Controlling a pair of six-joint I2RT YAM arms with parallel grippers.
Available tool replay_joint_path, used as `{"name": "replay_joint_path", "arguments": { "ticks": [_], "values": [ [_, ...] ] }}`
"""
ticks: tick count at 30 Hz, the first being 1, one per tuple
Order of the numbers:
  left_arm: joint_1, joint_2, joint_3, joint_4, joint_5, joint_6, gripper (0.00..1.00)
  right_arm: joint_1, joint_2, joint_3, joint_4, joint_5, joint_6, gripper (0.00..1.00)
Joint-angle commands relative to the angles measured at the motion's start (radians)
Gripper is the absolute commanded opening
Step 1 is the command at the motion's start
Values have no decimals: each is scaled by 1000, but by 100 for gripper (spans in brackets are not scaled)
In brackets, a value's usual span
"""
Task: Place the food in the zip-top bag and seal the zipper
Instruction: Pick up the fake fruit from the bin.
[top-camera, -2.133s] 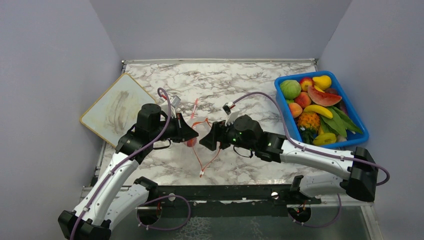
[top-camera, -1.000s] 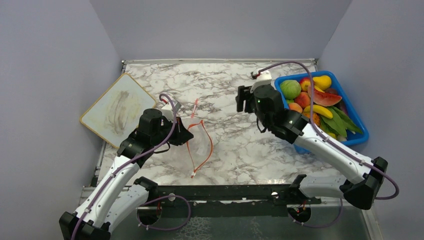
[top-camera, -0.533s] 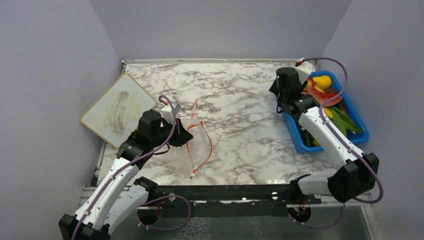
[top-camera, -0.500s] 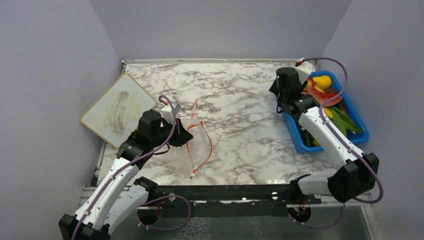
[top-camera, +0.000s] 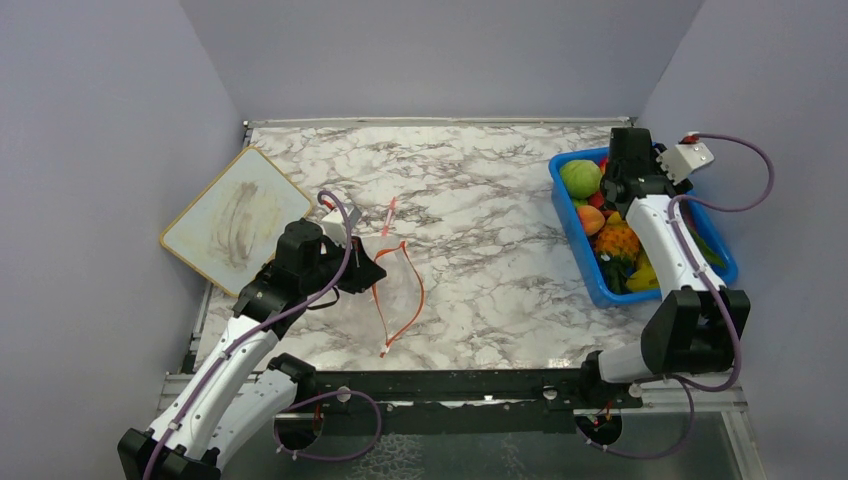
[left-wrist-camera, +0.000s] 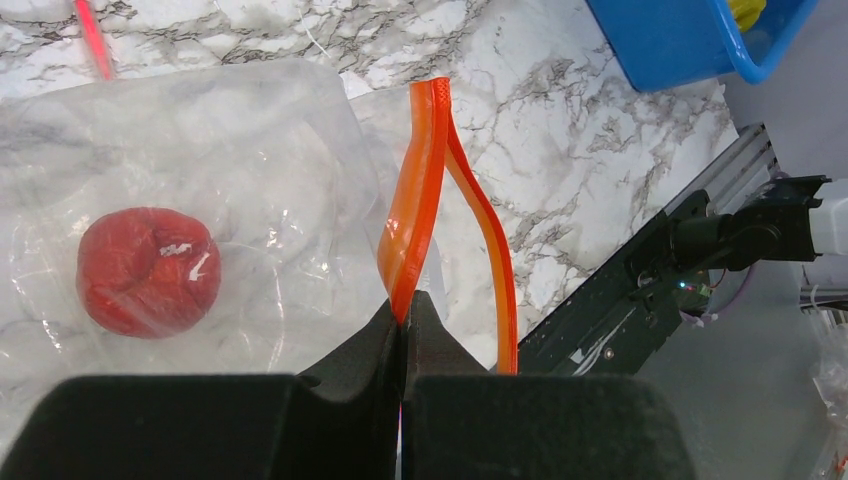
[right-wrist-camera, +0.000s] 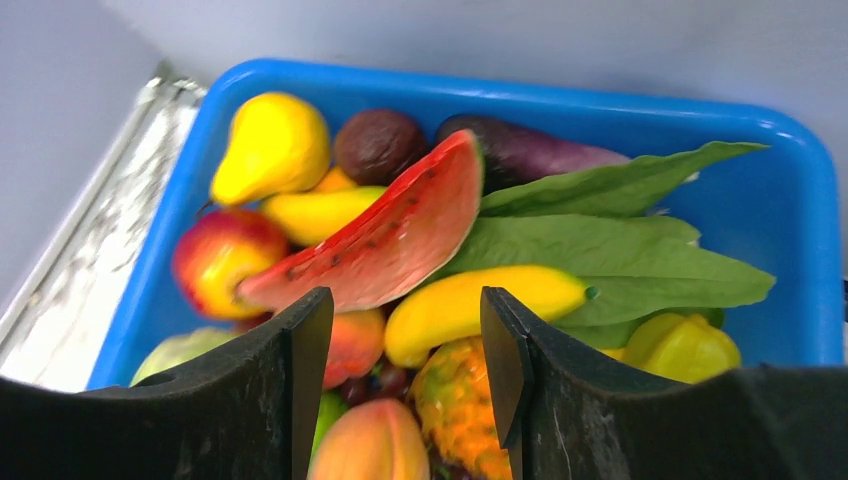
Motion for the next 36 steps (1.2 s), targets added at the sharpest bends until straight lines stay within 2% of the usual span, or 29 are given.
{"name": "replay_joint_path", "arguments": {
  "ticks": [1,9,15,22,36],
  "values": [
    [1,0,-5,25,-16,17,0,-61,80,51,-23,136,74,57],
    [1,-7,-5,18,-34,9,0,-178,171,87,-5,83,122,58],
    [1,-19,-6,18,-50,2,0,-251,194,90,107,-37,55,62],
    [2,-40,-6,17,-62,-2,0,-267,206,59,246,-114,-19,62],
    [1,-59,-8,14,-68,1,0,-275,253,58,207,-128,26,60]
  ]
}}
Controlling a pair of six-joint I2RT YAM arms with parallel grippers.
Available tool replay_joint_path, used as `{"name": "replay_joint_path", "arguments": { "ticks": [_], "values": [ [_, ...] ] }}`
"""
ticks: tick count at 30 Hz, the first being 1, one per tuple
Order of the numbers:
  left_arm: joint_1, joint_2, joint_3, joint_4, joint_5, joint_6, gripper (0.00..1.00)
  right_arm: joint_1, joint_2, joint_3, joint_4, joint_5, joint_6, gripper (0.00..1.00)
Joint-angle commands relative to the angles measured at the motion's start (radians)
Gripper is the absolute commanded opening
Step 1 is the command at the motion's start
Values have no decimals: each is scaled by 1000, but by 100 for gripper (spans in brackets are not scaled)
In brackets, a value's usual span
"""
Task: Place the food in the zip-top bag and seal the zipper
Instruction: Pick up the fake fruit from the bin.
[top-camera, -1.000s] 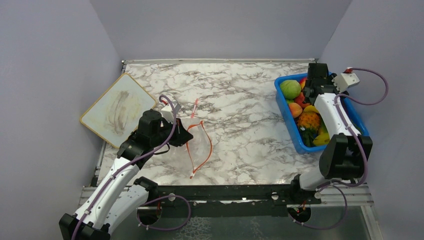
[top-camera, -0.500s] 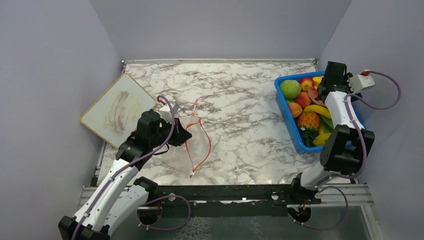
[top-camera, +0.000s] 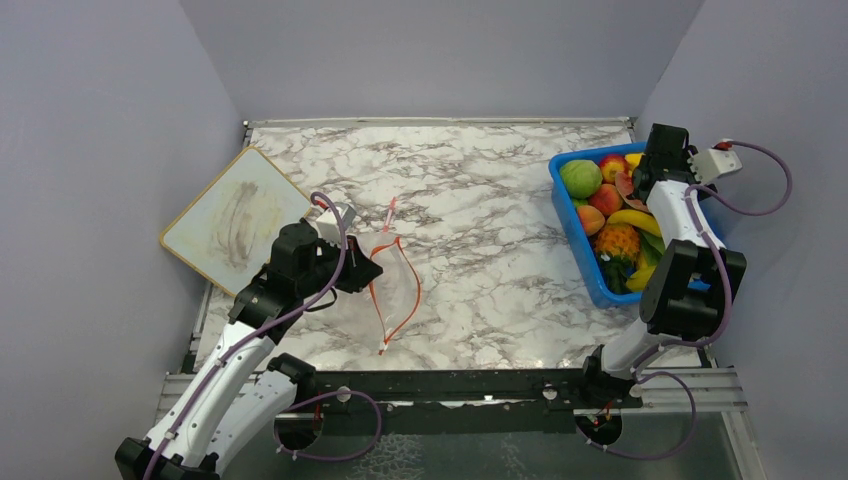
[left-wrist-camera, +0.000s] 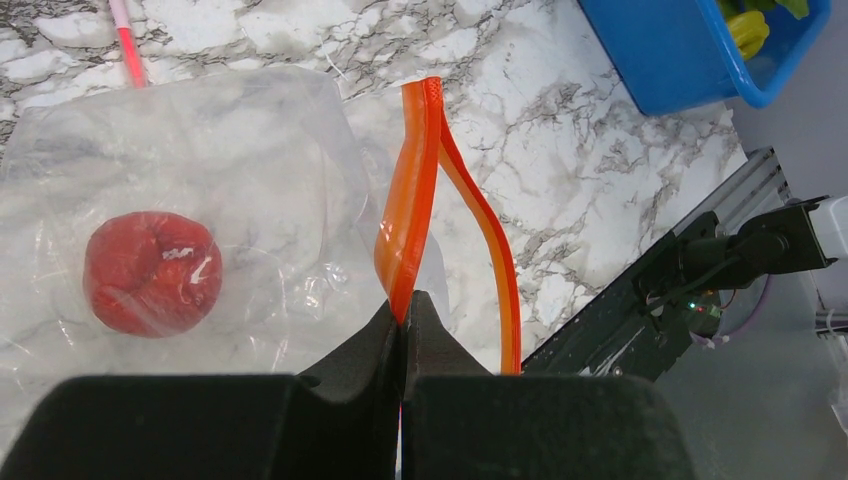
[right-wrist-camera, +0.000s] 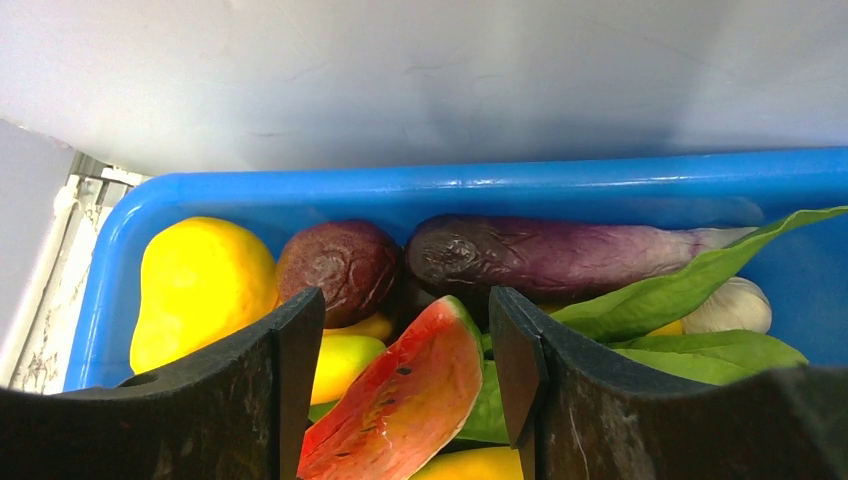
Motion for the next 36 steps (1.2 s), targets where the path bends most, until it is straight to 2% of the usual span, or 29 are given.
{"name": "replay_joint_path", "arguments": {
  "ticks": [1,11,14,22,27,36],
  "values": [
    [1,-19,-7,14,-23,5,0,-8,15,-4,18,-11,19,59],
    [2,-27,-7,11,-31,7,0,-11,29,-5,0,-11,32,51],
    [1,-28,-7,10,-32,6,0,-11,24,-8,-11,-18,41,43],
    [2,-27,-7,10,-36,6,0,-10,-11,-18,-14,-44,10,14],
    [2,-24,-6,11,-33,8,0,-10,-70,-58,36,-78,-38,1],
    [1,-39,-7,11,-41,6,0,-8,-149,-75,62,-104,-107,1]
  ]
}}
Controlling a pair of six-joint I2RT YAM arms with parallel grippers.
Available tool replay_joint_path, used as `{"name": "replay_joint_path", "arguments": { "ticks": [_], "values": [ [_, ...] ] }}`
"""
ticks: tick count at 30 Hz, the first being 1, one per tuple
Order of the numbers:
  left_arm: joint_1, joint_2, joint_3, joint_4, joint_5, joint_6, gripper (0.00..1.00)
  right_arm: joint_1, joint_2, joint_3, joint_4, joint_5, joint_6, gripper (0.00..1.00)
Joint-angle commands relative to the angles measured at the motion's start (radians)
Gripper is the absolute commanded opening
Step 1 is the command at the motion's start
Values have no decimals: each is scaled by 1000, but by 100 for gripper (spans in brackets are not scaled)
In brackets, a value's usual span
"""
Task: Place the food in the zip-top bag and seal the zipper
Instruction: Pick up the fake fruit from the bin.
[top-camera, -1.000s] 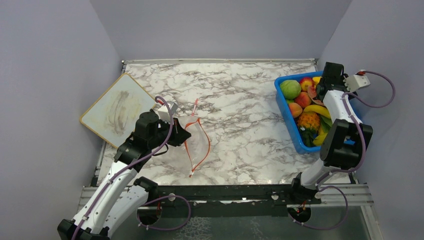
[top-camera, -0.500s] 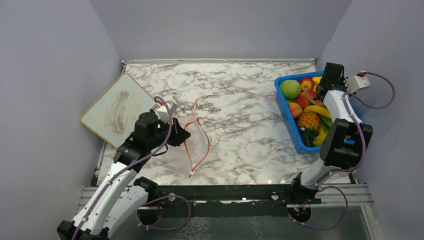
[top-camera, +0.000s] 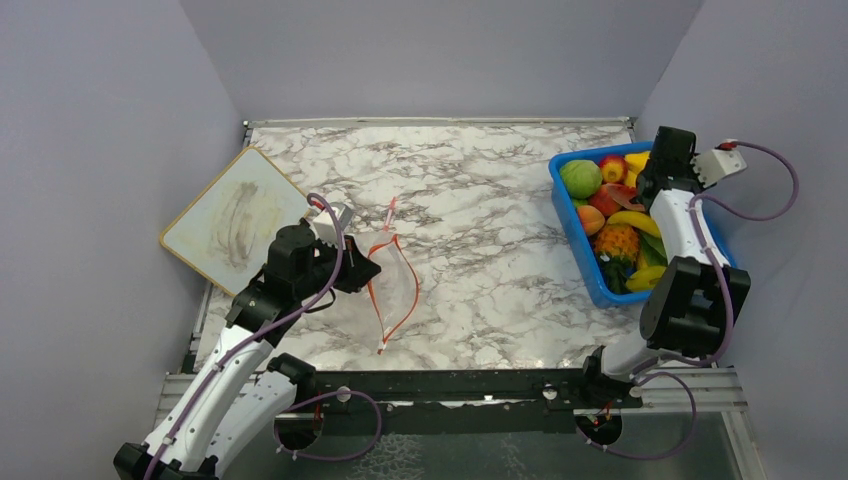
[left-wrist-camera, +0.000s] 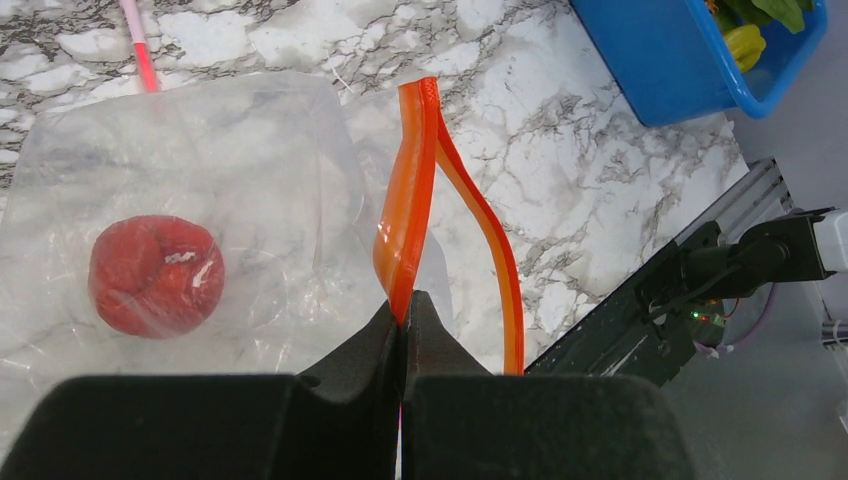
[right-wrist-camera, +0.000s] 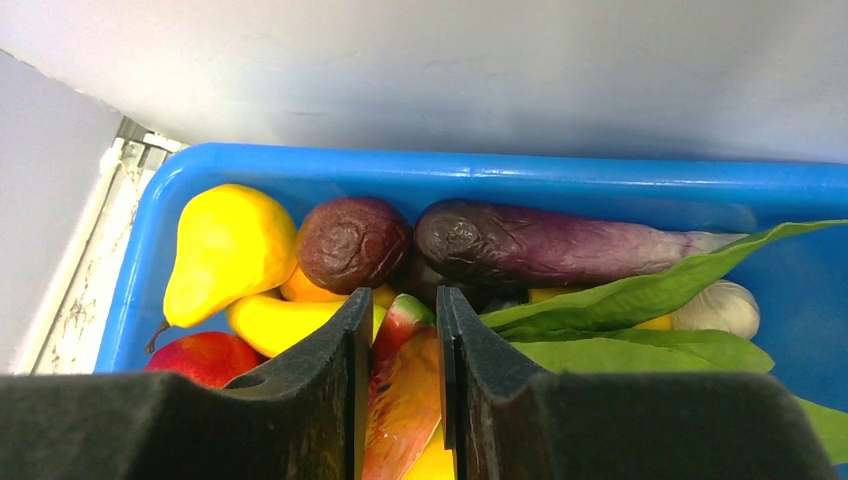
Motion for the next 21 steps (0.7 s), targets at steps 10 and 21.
{"name": "replay_joint_path", "arguments": {
  "ticks": [10,21],
  "values": [
    [2,-11,-7,11,-17,6,0,18,-193,-51,173,-167,-235,1],
    [2,-4,-7,12,-15,4,0,54,-315,-94,206,-545,-352,1]
  ]
}}
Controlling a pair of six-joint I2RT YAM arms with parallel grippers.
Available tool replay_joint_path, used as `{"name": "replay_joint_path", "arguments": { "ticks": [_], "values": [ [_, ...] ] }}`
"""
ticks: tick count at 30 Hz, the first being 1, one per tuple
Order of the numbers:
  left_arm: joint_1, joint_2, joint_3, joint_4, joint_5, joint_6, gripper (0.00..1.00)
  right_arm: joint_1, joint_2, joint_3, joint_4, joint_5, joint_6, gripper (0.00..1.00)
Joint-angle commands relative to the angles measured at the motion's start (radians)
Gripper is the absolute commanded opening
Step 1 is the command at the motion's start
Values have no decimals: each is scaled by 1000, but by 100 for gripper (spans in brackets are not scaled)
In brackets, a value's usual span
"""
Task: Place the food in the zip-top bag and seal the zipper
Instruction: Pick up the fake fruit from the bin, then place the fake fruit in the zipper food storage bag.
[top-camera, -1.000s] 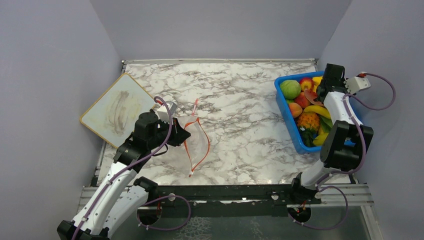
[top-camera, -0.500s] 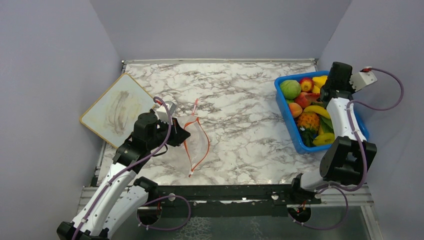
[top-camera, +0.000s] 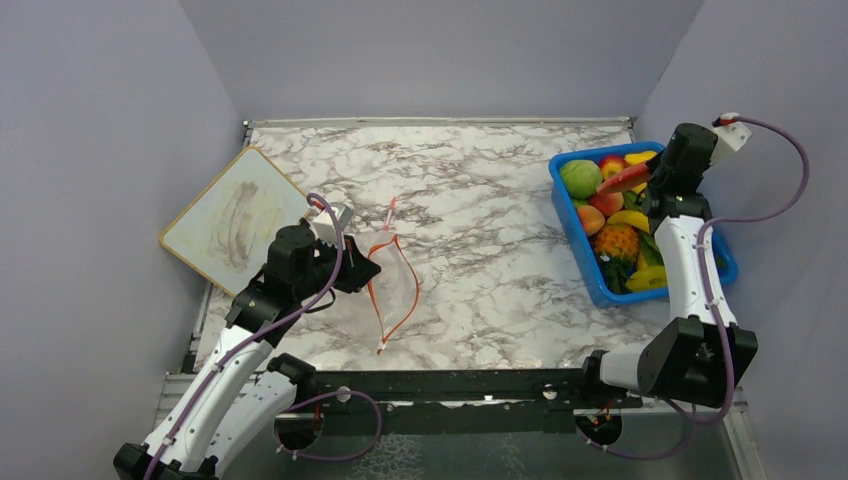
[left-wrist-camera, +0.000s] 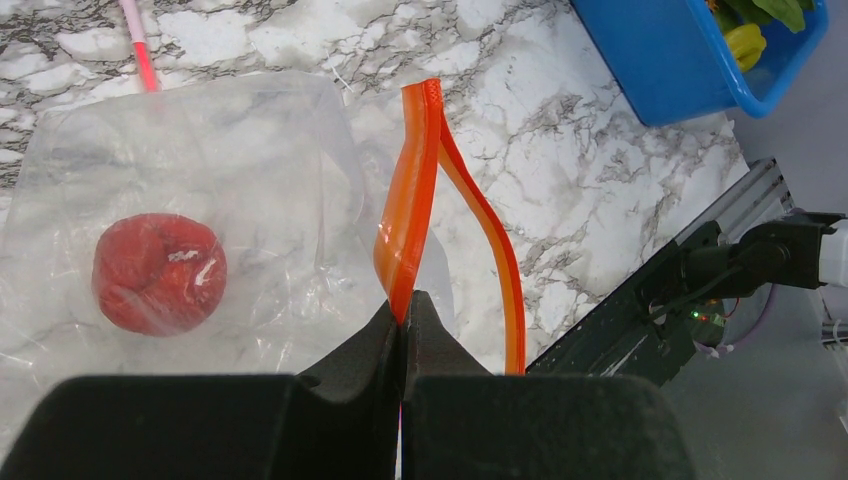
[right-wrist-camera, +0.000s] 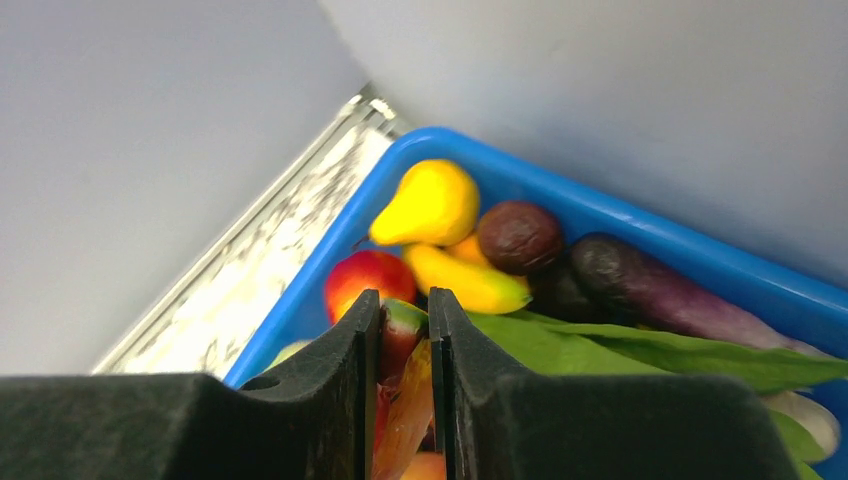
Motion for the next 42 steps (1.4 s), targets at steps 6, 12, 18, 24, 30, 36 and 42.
{"name": "replay_joint_path", "arguments": {
  "ticks": [6,12,18,24,30,36,42],
  "values": [
    [1,-14,-9,13,-20,3,0,73,-116,-44,4,-324,-49,1],
    [1,-11,-7,18,-13,3,0,192,-158,-75,-11,-421,-68,1],
    [1,-11,-10,23,-13,-1,0,334,-194,-101,-15,-502,-35,1],
    [1,1,-6,26,-9,-37,0,530,-219,-121,-24,-492,-16,1],
    [1,23,12,25,-5,-88,0,696,-257,-186,75,-535,85,1],
    [3,60,56,26,24,-163,0,865,-278,-263,233,-497,219,1],
    [1,85,93,26,46,-216,0,991,-262,-327,394,-395,263,1]
  ]
}}
